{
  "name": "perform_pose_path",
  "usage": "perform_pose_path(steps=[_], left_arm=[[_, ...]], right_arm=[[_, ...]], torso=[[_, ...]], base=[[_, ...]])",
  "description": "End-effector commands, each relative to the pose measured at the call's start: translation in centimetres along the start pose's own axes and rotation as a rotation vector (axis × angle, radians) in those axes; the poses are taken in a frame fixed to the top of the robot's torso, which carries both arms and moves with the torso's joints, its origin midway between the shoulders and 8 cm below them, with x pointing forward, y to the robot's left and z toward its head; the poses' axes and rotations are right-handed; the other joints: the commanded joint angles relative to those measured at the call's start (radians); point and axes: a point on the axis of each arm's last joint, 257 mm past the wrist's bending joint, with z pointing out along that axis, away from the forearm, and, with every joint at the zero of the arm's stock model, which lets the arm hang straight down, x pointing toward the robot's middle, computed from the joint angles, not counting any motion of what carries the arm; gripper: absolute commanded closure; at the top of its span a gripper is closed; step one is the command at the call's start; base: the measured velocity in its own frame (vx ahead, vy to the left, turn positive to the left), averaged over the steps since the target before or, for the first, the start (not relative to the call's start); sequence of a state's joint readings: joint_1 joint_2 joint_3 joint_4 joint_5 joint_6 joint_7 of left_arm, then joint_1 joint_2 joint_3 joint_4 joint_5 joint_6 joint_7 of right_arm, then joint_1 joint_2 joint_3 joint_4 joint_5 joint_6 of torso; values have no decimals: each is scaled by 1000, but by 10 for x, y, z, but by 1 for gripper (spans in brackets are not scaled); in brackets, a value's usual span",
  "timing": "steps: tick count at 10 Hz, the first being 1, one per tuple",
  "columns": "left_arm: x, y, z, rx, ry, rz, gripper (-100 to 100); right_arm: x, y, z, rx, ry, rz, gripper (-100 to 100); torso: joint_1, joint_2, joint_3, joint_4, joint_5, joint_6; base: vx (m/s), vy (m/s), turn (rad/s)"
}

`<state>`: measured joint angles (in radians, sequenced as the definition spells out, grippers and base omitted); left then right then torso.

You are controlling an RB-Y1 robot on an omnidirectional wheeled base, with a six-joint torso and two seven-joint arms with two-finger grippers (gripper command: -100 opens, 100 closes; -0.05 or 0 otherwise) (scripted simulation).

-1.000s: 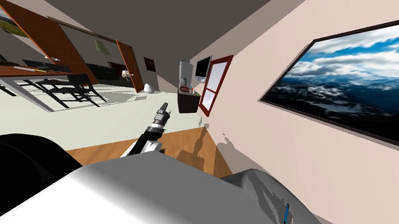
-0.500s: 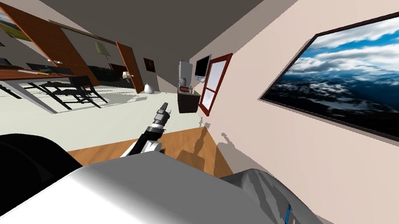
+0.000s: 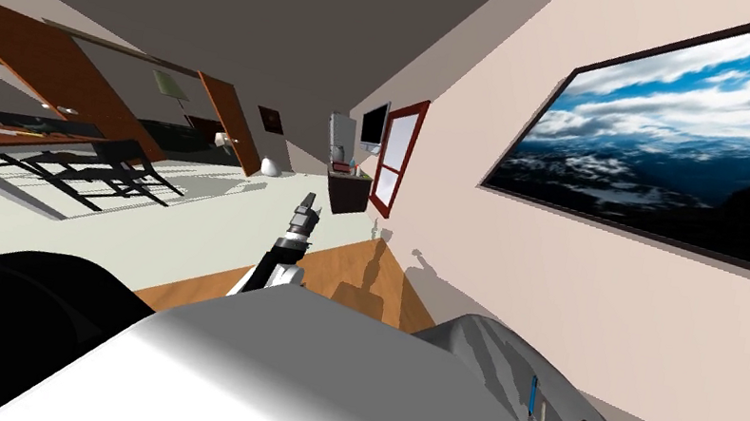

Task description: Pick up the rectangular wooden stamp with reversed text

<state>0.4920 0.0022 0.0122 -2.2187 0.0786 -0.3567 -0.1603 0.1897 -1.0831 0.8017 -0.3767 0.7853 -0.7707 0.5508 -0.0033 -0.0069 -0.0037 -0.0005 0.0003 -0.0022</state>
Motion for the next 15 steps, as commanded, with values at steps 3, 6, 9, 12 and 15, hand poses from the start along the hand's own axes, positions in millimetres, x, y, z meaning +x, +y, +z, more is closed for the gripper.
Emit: perform_pose_path(steps=[3,6,9,12,15], left_arm=[[0,0,0,0,0,0,0],[0,0,0,0,0,0,0],[0,0,0,0,0,0,0],[0,0,0,0,0,0,0],[0,0,0,0,0,0,0]], right_arm=[[-10,19,13,-27,-24,-69,-100],[-14,21,16,-26,-30,-110,-100],[-17,23,19,-21,-36,-148,-100],[-18,25,21,-19,-35,-188,-100],[-19,25,22,-11,-36,-223,-100]], torso=[[-1,-2,-1,0,0,1],[0,0,0,0,0,0],[0,1,0,0,0,0],[0,0,0,0,0,0],[0,1,0,0,0,-1]], base=[[112,-33,-203],[83,-19,-125],[80,-18,-133],[90,-13,-130],[78,-10,-98]])
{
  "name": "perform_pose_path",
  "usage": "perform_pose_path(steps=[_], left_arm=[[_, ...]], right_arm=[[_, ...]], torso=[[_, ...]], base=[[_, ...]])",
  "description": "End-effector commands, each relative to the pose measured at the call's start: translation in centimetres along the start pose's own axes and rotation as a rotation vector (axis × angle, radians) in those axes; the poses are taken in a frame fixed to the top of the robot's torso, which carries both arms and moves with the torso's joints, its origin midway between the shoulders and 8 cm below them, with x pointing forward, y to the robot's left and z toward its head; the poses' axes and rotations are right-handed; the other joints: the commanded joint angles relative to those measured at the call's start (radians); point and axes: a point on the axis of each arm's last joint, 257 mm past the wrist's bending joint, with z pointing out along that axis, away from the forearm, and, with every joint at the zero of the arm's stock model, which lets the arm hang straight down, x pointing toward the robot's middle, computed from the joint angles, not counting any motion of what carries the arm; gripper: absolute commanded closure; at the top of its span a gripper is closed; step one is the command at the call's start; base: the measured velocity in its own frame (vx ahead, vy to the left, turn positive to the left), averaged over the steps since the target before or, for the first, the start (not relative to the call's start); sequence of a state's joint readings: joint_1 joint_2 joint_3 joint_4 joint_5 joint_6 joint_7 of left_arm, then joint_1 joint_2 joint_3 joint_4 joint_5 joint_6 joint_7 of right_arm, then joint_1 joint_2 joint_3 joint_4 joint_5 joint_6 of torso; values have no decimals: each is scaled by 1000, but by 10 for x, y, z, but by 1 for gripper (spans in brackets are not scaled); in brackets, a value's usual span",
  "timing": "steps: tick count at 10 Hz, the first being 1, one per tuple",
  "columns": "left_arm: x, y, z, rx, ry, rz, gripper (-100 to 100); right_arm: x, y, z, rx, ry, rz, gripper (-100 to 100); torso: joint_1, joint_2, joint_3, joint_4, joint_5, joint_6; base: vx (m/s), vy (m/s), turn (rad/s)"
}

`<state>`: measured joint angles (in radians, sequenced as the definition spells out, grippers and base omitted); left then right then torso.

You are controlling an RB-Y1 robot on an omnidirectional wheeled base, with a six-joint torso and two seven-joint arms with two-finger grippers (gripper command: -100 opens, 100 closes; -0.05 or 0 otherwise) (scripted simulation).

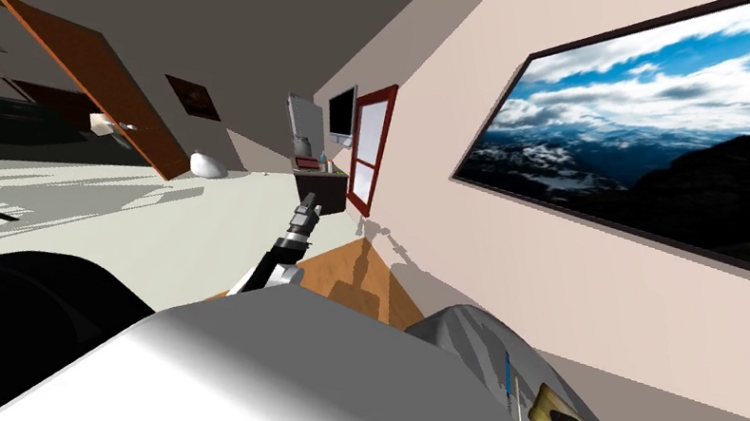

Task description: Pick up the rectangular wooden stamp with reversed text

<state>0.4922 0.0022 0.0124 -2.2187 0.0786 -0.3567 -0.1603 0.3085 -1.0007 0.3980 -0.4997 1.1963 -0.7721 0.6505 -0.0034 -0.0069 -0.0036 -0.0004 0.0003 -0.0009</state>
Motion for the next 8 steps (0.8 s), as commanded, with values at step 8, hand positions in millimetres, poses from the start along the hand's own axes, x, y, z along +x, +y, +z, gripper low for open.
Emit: perform_pose_path(steps=[8], left_arm=[[0,0,0,0,0,0,0]], right_arm=[[7,-3,-1,24,26,-94,-100]], torso=[[0,0,-1,0,-1,-1]], base=[[83,2,-117]])
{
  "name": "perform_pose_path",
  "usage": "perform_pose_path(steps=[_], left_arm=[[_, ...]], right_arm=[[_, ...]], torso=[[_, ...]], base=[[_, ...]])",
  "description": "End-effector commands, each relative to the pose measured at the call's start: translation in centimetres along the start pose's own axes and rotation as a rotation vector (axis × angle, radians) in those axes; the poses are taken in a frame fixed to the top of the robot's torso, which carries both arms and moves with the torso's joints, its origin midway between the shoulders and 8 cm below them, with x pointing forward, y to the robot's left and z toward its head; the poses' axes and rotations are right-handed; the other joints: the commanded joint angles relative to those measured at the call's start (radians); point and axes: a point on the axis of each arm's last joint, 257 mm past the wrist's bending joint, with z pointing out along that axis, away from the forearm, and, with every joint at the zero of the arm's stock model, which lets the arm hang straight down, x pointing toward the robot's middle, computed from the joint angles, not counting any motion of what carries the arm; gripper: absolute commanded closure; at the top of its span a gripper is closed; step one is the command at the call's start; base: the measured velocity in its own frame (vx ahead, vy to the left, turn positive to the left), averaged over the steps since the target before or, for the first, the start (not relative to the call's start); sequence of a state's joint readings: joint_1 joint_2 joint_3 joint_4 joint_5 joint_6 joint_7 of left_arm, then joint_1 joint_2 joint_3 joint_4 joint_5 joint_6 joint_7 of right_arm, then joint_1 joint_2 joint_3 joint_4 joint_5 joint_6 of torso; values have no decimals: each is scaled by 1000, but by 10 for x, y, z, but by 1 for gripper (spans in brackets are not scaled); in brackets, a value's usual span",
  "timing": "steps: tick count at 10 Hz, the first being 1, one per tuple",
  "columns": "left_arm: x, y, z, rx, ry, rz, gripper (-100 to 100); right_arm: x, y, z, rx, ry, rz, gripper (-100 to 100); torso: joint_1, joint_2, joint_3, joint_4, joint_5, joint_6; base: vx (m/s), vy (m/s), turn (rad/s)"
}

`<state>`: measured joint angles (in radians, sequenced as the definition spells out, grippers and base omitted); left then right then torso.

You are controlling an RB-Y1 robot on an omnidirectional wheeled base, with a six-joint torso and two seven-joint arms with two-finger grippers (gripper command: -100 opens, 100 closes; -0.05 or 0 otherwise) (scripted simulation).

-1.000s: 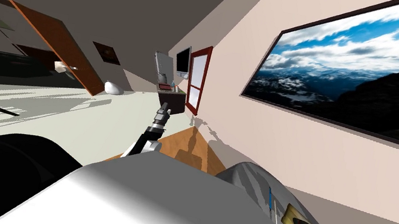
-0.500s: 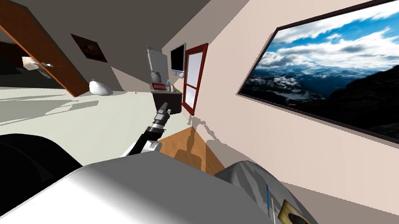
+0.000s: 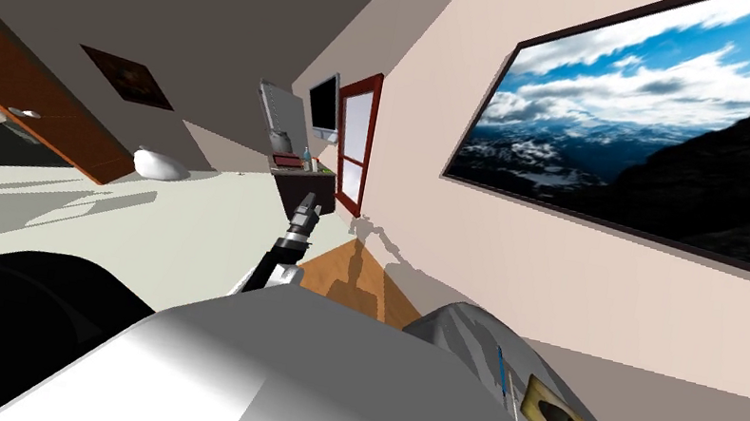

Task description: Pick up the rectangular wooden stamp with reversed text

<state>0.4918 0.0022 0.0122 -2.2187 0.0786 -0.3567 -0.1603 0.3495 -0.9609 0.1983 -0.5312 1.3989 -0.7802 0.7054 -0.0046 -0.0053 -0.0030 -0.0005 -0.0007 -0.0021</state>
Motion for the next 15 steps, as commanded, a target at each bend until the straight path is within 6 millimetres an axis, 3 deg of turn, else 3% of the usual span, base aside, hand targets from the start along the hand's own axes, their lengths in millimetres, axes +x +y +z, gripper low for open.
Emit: perform_pose_path(steps=[1,4,5,9,10,11,15], left_arm=[[0,0,0,0,0,0,0],[0,0,0,0,0,0,0],[0,0,0,0,0,0,0],[0,0,0,0,0,0,0],[0,0,0,0,0,0,0],[0,0,0,0,0,0,0],[0,0,0,0,0,0,0]], right_arm=[[0,5,2,0,2,-29,-100],[5,0,0,7,13,-35,-100],[5,0,-1,8,14,-35,100],[5,-1,-1,9,14,-36,100],[5,-1,-1,9,14,-36,0],[4,-4,-2,9,10,-5,100],[-2,0,0,-8,-6,31,100]], torso=[[0,0,0,0,0,0],[0,1,0,0,0,0],[0,3,2,1,0,0],[-1,5,3,1,-1,1],[-1,5,3,1,-1,1],[-1,5,3,1,-1,1],[-2,13,7,2,-1,1]], base=[[109,-22,-281],[53,5,-21],[0,0,0],[0,0,0],[0,0,0],[-119,4,217],[-113,-7,139]])
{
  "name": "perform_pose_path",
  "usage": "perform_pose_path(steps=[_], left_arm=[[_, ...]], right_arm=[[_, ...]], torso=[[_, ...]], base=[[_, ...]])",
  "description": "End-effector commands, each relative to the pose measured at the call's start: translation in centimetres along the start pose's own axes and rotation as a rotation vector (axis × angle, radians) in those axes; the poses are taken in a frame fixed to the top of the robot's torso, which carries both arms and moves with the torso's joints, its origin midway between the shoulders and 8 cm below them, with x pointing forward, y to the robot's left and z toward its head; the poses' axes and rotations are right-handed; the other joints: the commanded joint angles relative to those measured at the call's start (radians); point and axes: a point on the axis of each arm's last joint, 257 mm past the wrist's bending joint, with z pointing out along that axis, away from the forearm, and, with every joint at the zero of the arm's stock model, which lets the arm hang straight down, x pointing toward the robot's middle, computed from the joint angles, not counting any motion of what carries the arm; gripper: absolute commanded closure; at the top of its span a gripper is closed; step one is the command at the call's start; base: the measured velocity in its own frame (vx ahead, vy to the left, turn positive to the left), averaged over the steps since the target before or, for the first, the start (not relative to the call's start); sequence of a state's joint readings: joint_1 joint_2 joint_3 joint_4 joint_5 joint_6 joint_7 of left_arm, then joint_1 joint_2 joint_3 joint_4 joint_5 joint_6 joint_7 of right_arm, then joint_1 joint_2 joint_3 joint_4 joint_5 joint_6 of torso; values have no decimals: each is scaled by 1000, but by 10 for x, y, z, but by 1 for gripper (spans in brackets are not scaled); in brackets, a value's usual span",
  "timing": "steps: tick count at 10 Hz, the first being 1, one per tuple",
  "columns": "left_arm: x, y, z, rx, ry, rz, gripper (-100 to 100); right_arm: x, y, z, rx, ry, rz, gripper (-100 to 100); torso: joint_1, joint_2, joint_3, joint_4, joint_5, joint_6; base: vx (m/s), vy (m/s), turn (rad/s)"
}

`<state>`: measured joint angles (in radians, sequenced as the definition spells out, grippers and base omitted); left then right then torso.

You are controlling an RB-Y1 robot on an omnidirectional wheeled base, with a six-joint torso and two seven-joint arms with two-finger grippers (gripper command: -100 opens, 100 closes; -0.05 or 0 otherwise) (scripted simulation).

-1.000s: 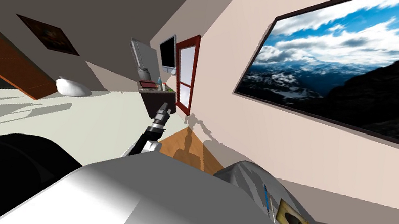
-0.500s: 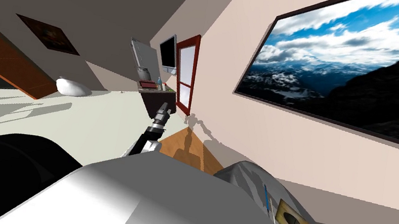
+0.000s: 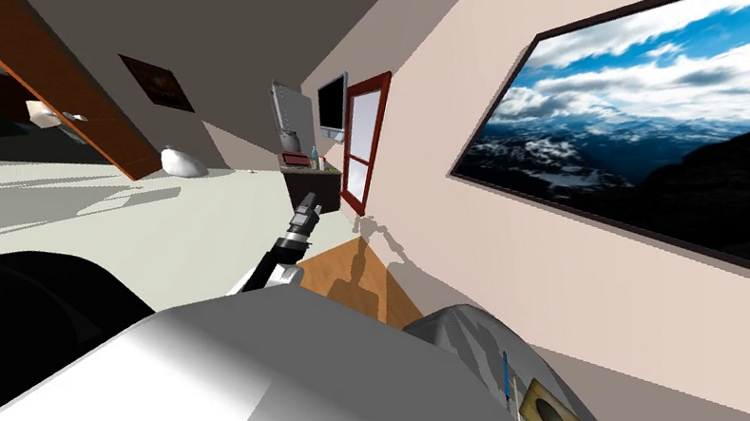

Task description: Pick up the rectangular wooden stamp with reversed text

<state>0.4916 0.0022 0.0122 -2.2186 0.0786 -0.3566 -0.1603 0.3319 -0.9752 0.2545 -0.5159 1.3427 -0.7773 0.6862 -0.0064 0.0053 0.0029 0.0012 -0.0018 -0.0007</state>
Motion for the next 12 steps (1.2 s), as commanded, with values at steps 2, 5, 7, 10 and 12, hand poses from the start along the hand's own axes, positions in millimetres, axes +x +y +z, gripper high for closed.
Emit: perform_pose_path(steps=[2,5,7,10,12], left_arm=[[0,0,0,0,0,0,0],[0,0,0,0,0,0,0],[0,0,0,0,0,0,0],[0,0,0,0,0,0,0],[0,0,0,0,0,0,0]], right_arm=[[-1,1,0,-11,-6,35,100],[-1,0,-1,-17,-9,72,100],[2,-6,-5,-12,-3,103,100],[4,-8,-8,-15,-1,140,100],[2,-2,-6,-24,-8,151,100]], torso=[[0,-1,0,1,1,-3],[1,0,0,0,0,-1],[0,-1,-1,-1,0,1],[0,-2,-1,-1,0,2],[2,-1,-1,0,1,1]], base=[[-95,5,205],[-84,12,115],[-90,3,113],[-73,15,123],[-67,15,86]])
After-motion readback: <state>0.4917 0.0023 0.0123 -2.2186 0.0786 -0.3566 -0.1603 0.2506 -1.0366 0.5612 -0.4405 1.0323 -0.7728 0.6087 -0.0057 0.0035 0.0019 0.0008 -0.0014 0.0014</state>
